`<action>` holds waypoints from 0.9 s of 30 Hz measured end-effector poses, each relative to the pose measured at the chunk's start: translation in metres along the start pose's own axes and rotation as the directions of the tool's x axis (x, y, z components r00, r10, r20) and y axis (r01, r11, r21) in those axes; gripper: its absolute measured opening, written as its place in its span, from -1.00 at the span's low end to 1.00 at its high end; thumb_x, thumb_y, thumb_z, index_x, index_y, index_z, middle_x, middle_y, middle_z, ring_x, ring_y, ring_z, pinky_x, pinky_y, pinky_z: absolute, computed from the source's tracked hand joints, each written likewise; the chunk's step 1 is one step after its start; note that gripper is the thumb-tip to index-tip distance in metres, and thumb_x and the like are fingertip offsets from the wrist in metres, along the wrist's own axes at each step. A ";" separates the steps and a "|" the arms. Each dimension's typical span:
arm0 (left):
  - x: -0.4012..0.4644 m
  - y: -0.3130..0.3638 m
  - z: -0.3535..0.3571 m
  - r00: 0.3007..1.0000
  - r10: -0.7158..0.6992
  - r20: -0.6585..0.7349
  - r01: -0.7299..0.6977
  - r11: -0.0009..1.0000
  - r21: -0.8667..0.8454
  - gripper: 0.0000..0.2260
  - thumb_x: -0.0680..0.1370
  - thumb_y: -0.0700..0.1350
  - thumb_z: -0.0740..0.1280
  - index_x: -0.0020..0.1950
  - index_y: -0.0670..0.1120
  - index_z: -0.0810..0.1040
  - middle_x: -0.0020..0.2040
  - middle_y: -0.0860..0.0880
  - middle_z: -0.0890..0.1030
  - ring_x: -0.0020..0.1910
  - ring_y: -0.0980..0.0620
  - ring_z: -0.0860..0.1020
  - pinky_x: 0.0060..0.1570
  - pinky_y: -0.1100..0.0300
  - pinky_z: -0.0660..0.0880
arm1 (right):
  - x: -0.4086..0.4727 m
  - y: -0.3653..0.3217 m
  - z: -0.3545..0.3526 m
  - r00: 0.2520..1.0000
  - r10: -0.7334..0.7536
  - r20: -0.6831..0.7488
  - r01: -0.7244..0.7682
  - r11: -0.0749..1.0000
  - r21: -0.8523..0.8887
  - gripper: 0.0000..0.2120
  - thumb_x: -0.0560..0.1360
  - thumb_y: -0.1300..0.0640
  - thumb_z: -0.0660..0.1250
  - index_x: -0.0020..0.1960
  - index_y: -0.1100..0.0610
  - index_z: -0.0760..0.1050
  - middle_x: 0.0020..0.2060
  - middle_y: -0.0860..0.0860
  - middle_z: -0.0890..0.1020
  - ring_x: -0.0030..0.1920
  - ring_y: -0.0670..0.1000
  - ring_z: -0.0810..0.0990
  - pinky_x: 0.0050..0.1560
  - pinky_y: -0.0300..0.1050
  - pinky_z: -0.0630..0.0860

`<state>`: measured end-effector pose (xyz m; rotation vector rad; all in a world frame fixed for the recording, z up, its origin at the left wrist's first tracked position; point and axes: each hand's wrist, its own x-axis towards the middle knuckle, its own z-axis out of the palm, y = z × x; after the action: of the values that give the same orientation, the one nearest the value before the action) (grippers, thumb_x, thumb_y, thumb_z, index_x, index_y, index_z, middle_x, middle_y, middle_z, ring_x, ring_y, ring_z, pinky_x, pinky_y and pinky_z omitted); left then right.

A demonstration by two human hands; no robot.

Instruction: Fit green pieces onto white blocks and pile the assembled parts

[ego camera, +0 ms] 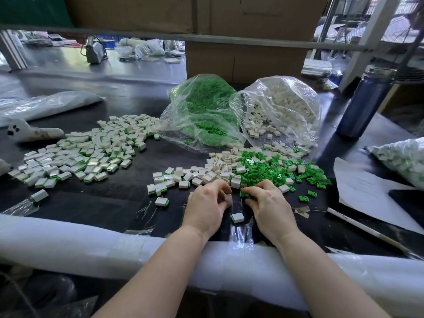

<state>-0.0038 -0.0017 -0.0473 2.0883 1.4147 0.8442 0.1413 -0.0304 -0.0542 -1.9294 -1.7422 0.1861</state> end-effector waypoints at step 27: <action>-0.001 -0.001 0.001 0.999 -0.001 0.053 0.004 0.999 -0.047 -0.89 0.48 -0.19 0.38 -0.06 0.01 0.57 -0.18 0.10 0.57 -0.13 0.10 0.55 -0.01 0.26 0.47 | -0.002 -0.004 0.002 0.999 -0.019 -0.042 0.017 0.999 -0.041 -0.85 0.54 0.11 0.27 0.10 0.03 0.52 -0.02 -0.05 0.52 0.03 0.01 0.48 -0.09 -0.12 0.40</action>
<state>-0.0044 -0.0021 -0.0489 2.0577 1.3568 0.8078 0.1364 -0.0314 -0.0544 -1.9313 -1.7481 0.1034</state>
